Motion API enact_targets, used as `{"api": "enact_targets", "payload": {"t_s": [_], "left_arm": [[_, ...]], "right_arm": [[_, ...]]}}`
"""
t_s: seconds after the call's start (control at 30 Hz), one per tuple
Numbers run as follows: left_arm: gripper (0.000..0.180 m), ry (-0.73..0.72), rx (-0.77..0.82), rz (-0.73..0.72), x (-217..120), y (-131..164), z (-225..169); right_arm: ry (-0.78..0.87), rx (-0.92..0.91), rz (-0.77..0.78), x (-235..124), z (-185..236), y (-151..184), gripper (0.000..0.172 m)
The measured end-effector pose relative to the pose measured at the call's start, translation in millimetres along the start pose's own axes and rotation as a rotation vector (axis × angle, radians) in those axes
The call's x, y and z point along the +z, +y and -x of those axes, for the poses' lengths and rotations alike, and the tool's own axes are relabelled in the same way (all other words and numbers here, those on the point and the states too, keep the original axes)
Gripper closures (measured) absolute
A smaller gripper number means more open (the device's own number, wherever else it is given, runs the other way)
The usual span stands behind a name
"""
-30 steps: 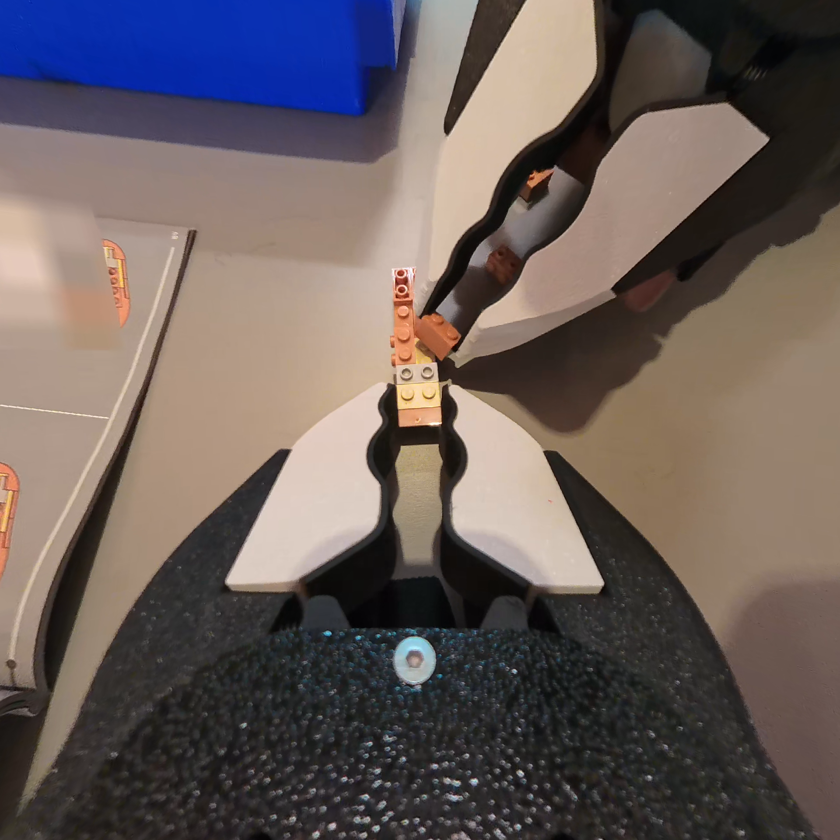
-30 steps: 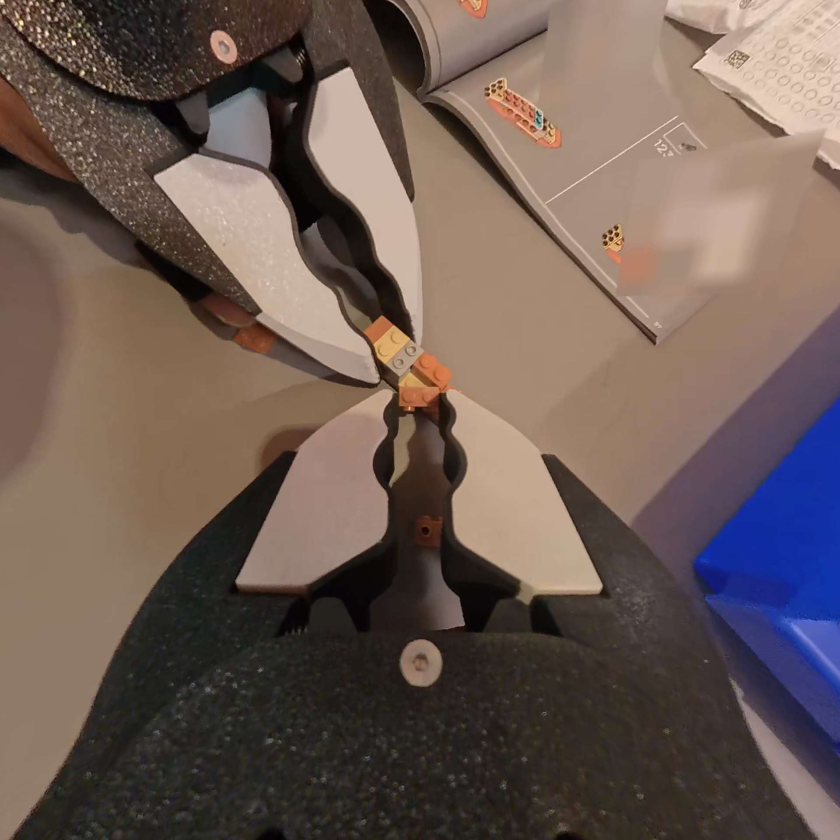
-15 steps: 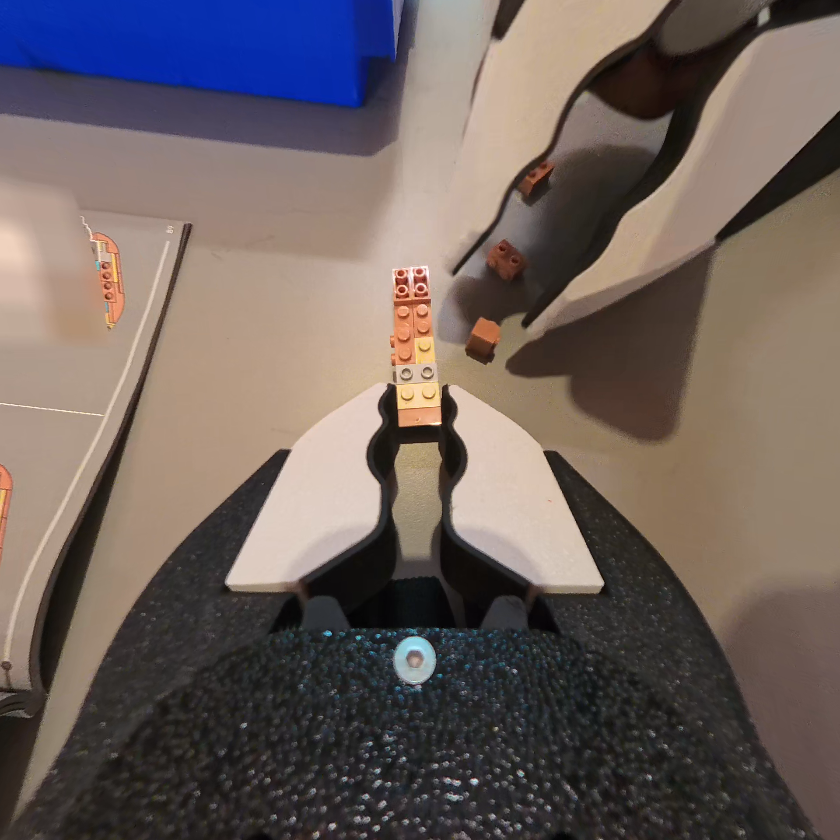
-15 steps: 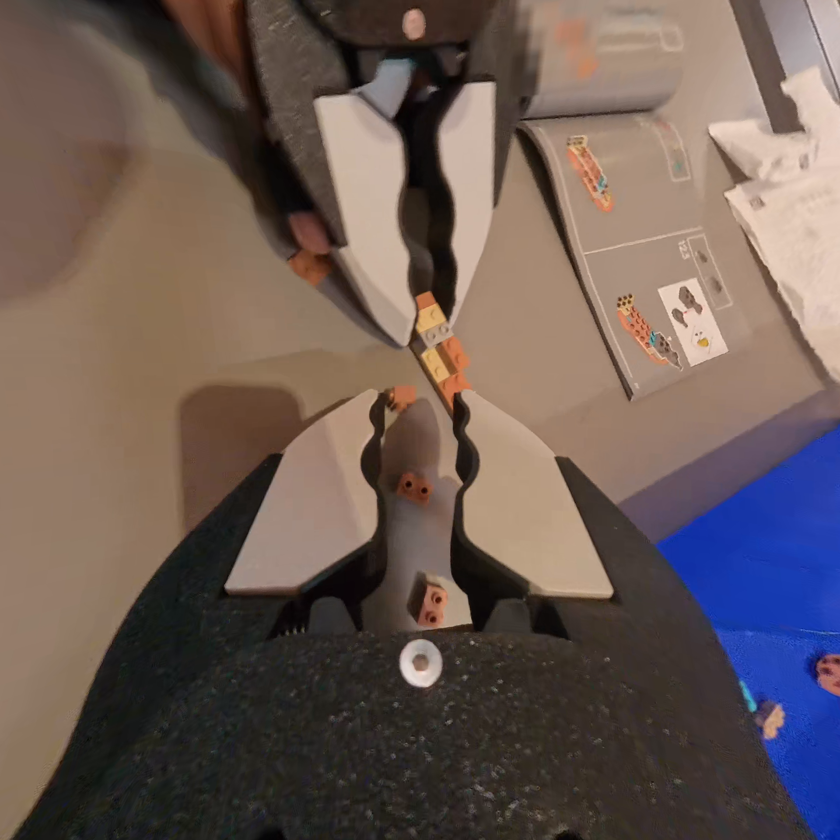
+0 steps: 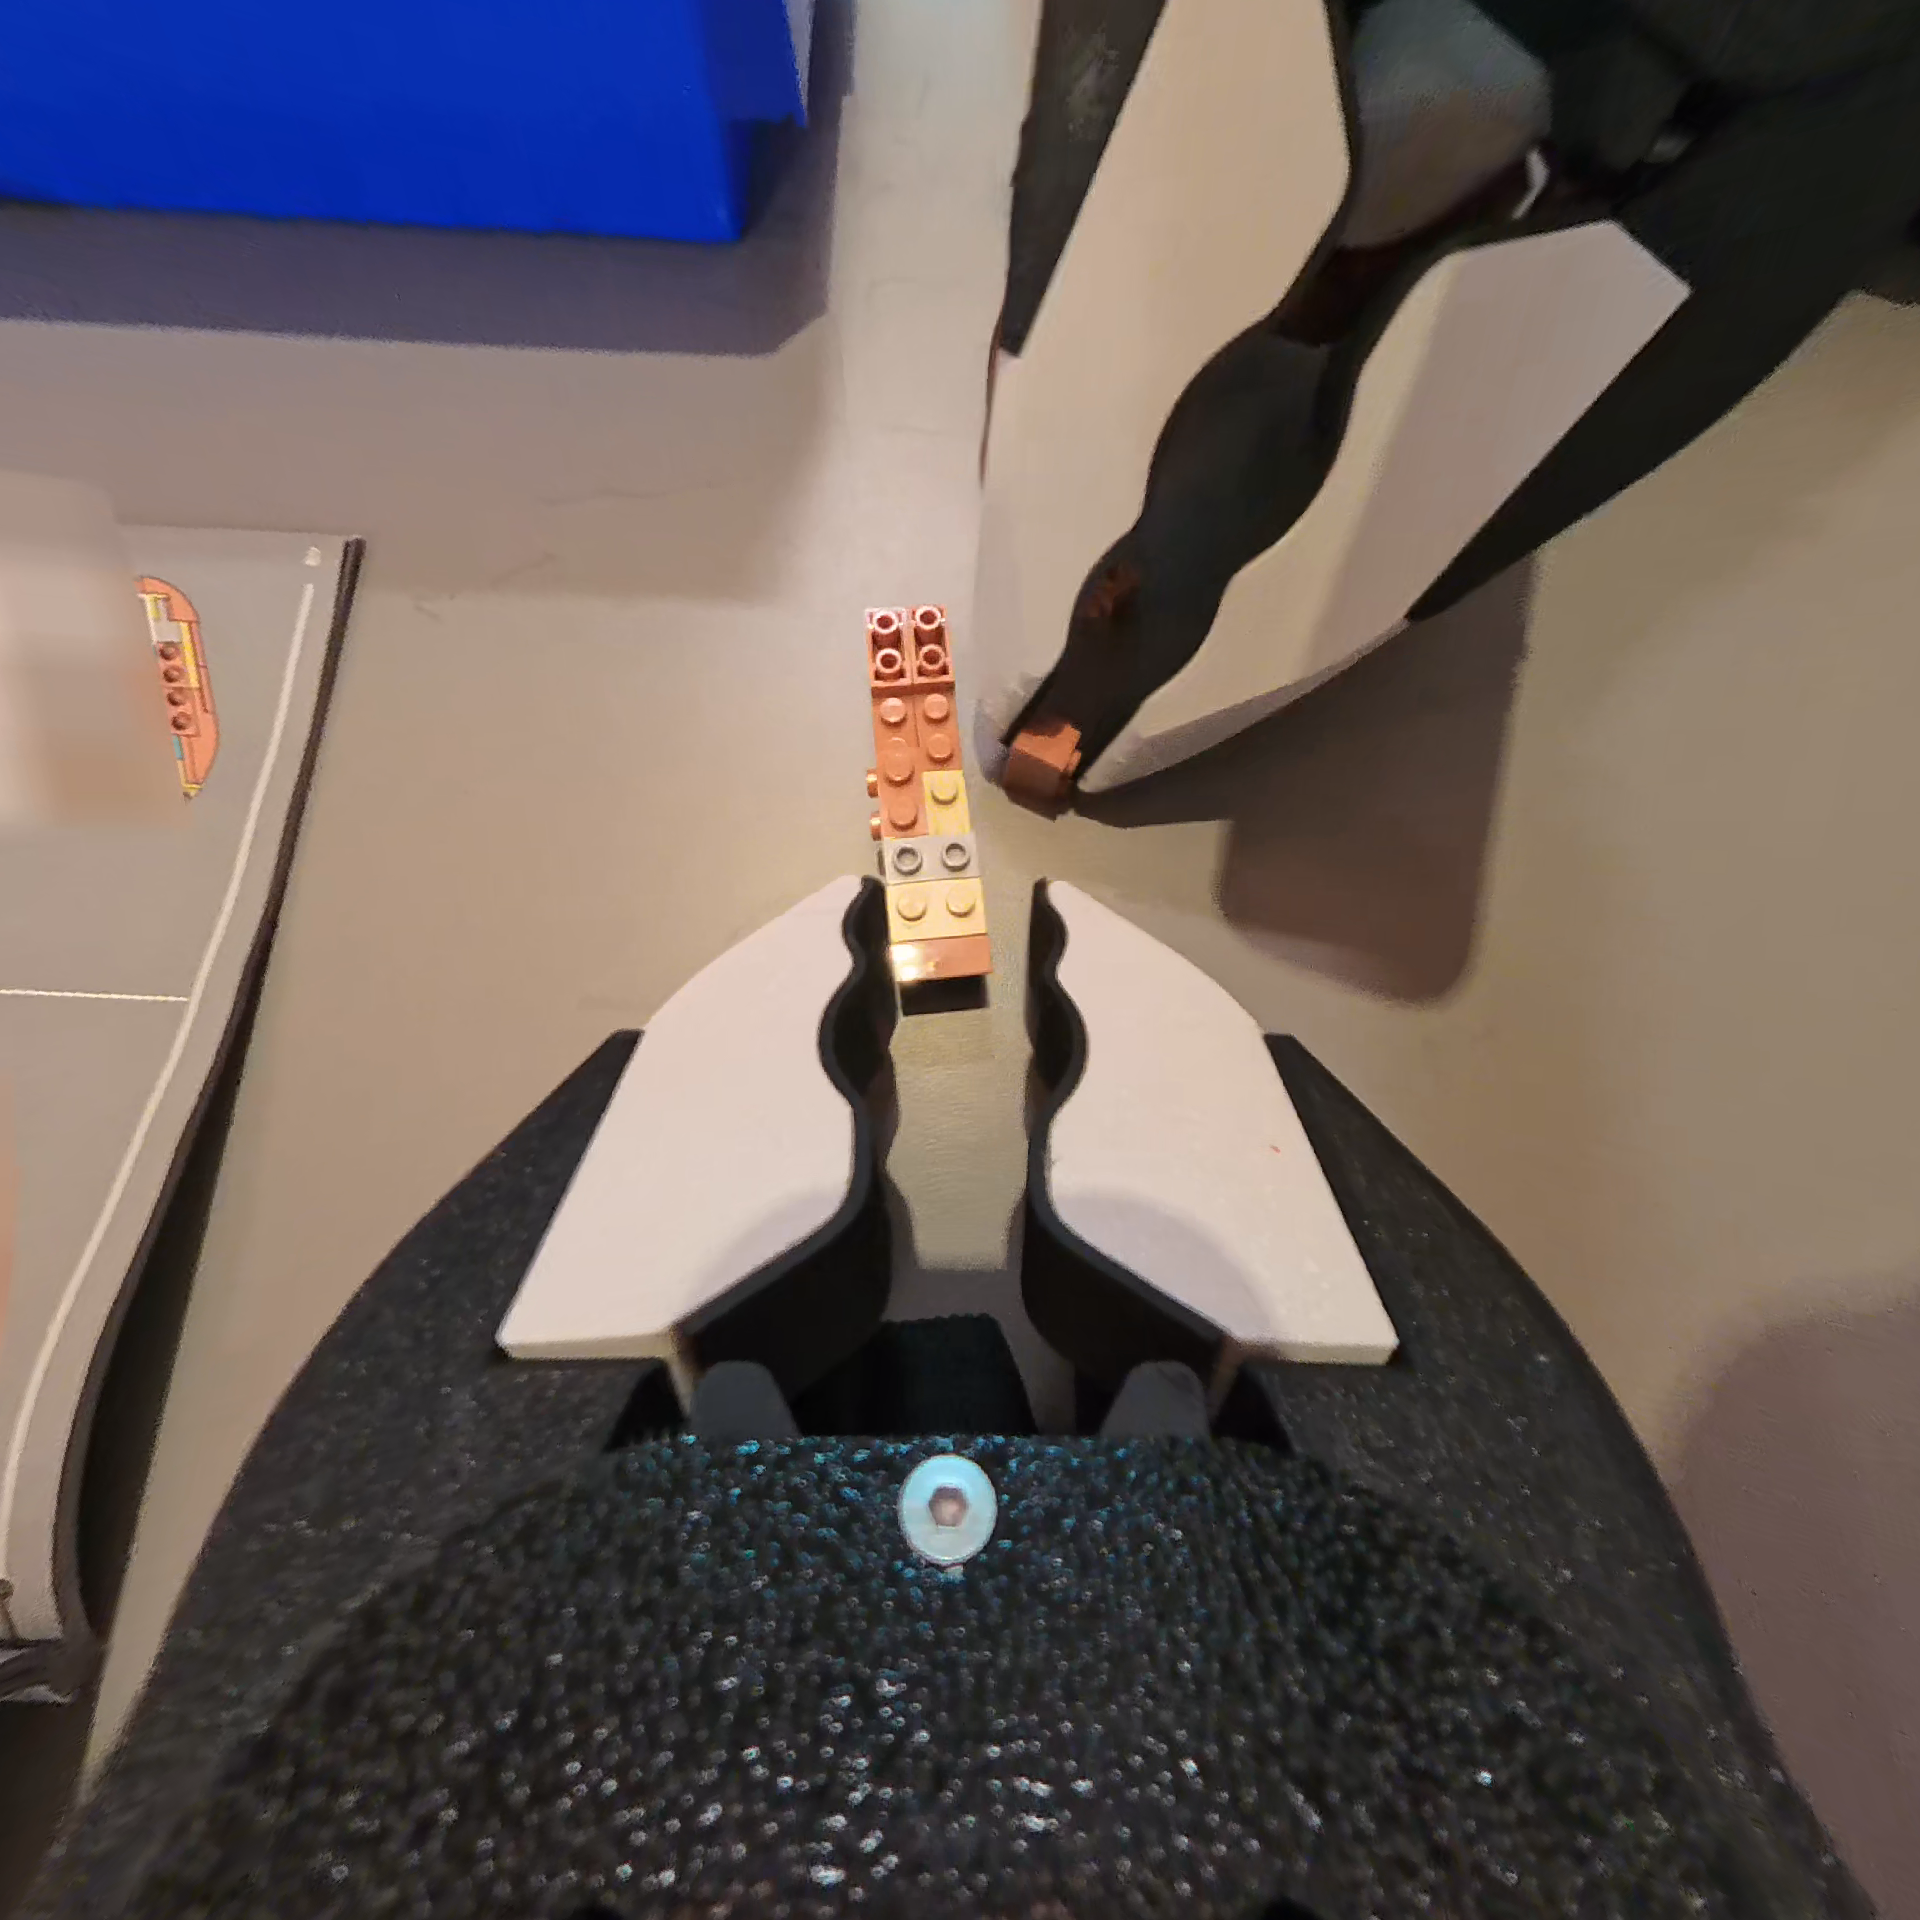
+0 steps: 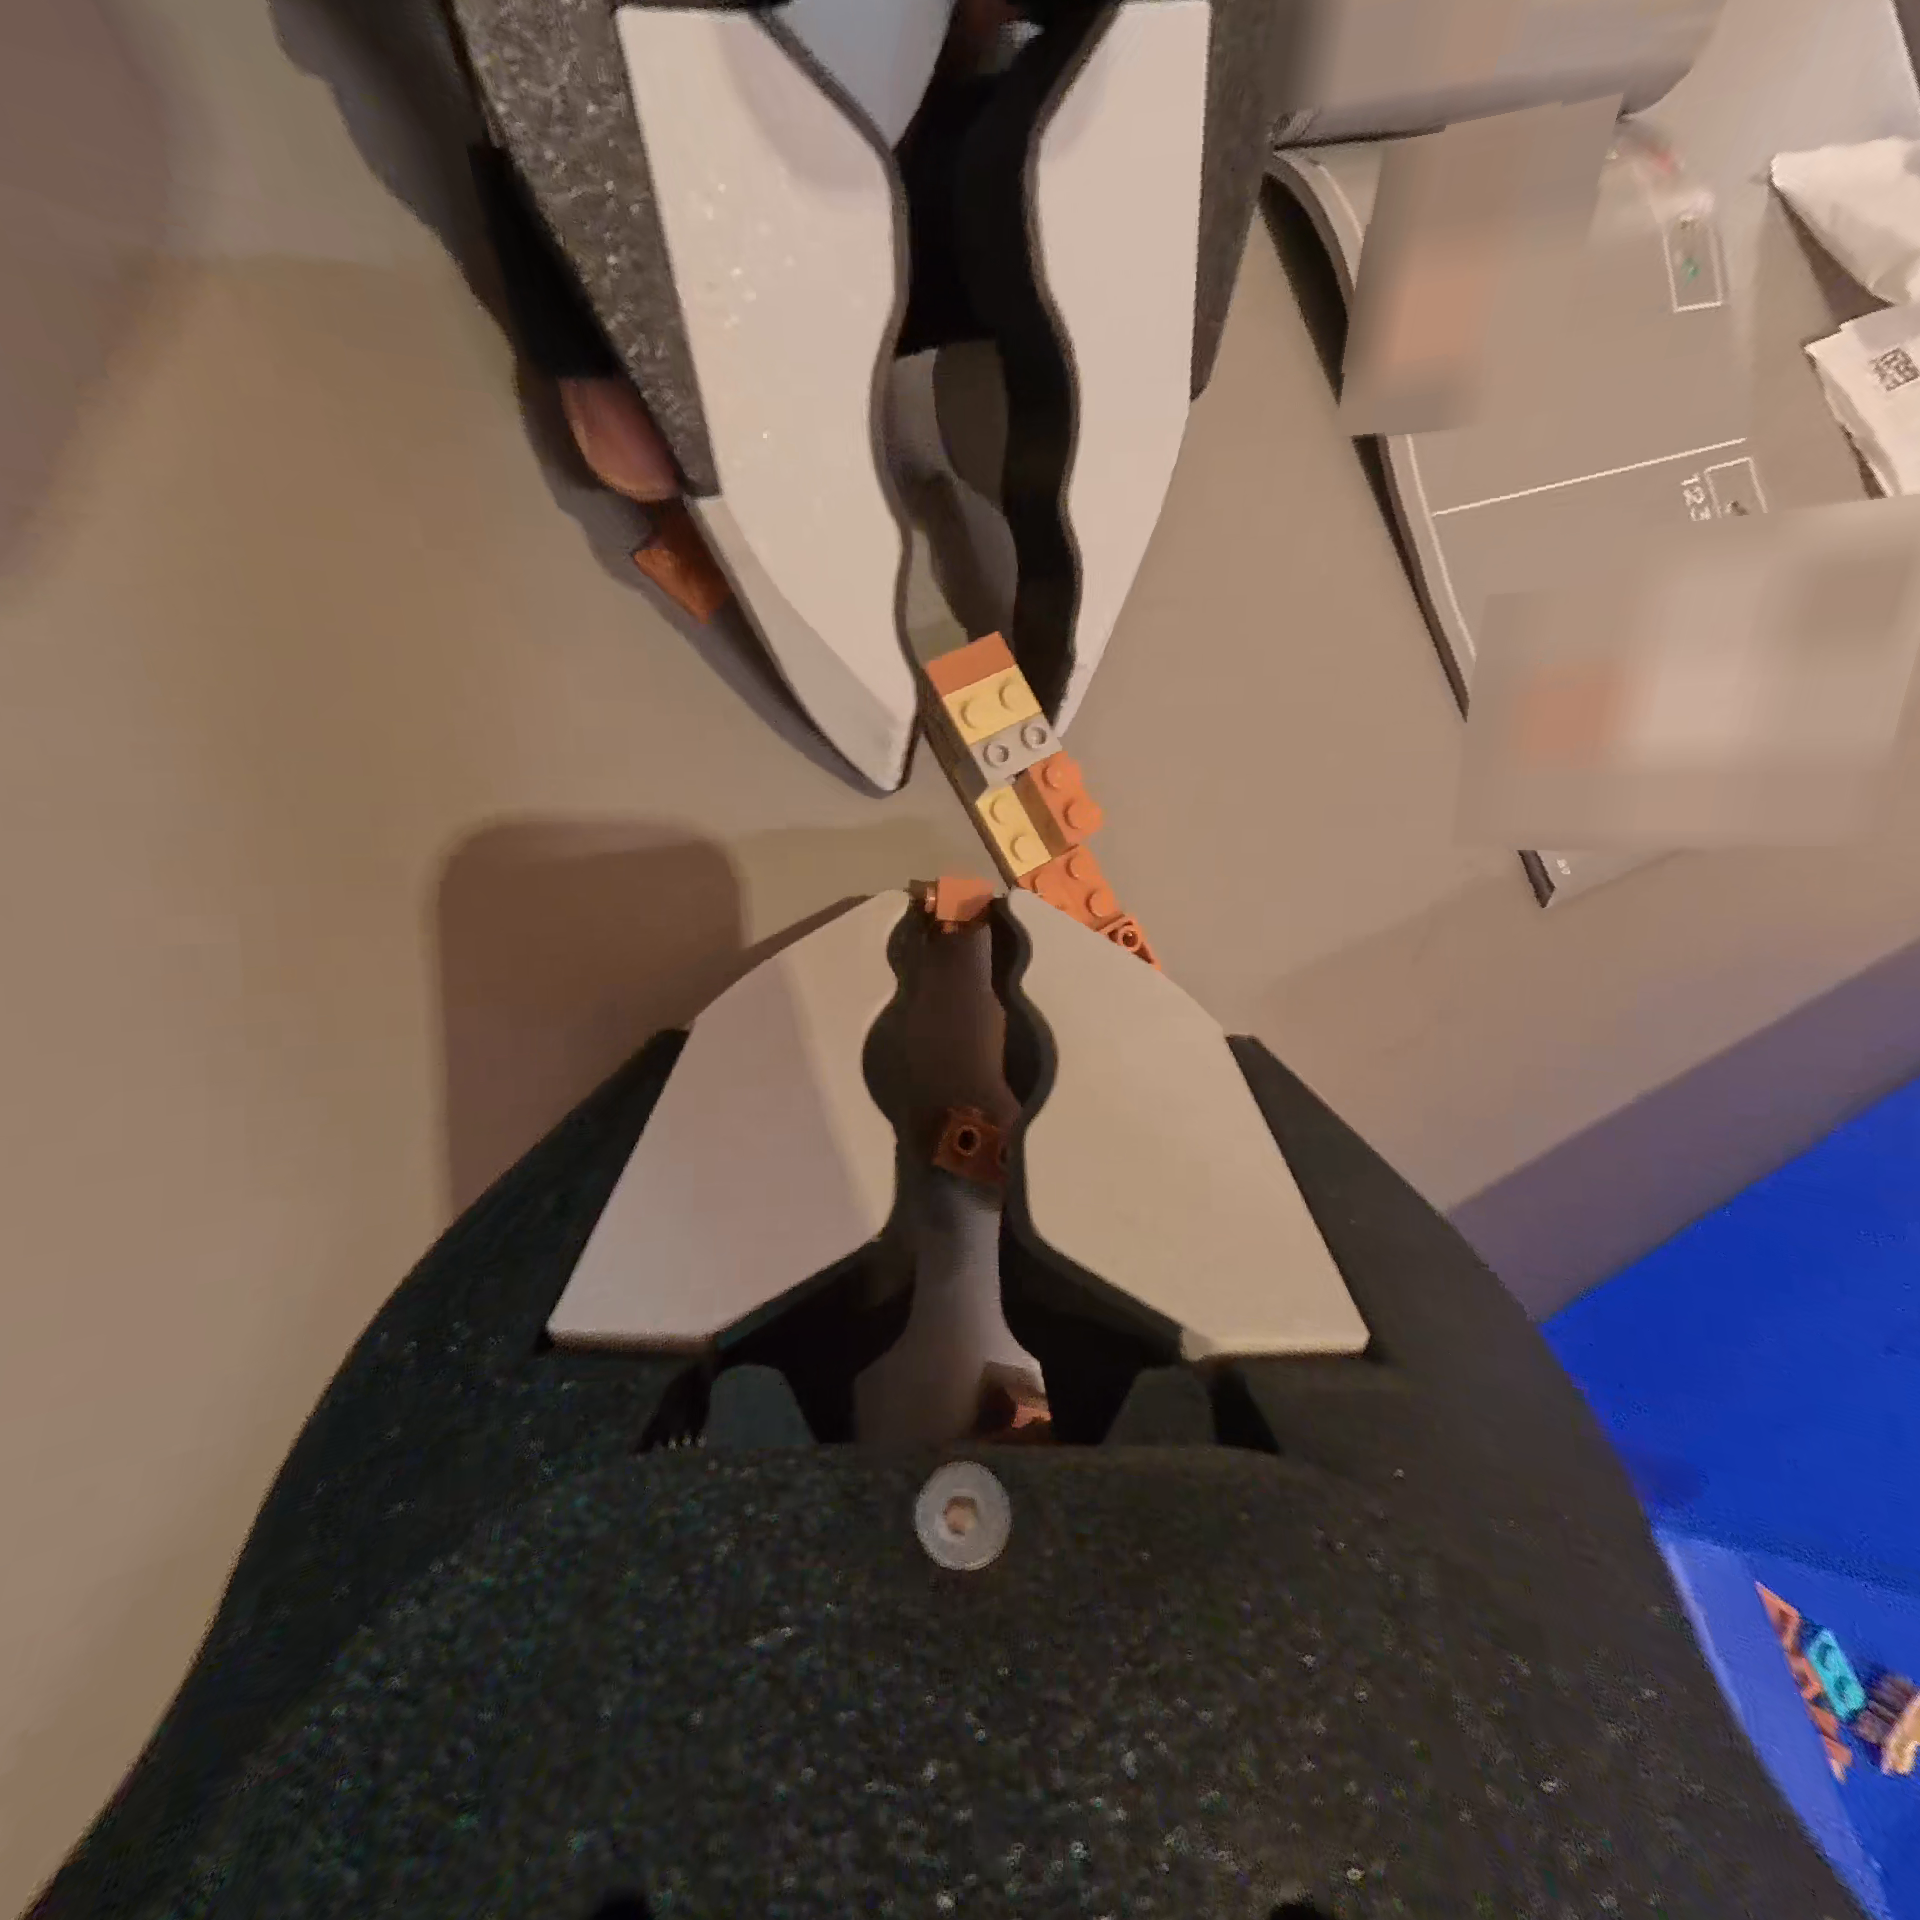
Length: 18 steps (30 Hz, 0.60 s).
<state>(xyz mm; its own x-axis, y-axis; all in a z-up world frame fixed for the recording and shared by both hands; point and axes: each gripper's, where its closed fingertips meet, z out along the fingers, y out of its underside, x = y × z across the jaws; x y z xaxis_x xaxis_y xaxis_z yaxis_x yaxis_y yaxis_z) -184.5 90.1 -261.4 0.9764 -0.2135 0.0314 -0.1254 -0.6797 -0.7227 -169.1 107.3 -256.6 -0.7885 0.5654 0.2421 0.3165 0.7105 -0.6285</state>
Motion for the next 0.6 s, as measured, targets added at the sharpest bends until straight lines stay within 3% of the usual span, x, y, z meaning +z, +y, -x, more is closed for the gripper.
{"api": "enact_targets", "payload": {"t_s": [0.17, 0.4, 0.5, 0.6], "left_arm": [[0.141, -0.022, 0.089, -0.072, -8.9, -14.5, 0.6], [0.141, 0.038, 0.166, -0.376, -36.5, -55.8, -10.0], [0.148, 0.06, 0.176, -0.459, -42.7, -64.4, -15.3], [0.155, 0.08, 0.154, -0.454, -41.8, -63.9, -18.0]], "right_arm": [[-0.076, 0.16, -0.158, -14.1, -5.9, -16.0, 0.16], [-0.28, 0.435, -0.495, -46.3, -16.0, -47.5, 0.16], [-0.323, 0.469, -0.558, -50.3, -15.8, -53.2, 0.16], [-0.268, 0.38, -0.573, -50.1, -15.0, -54.9, 0.16]]}}
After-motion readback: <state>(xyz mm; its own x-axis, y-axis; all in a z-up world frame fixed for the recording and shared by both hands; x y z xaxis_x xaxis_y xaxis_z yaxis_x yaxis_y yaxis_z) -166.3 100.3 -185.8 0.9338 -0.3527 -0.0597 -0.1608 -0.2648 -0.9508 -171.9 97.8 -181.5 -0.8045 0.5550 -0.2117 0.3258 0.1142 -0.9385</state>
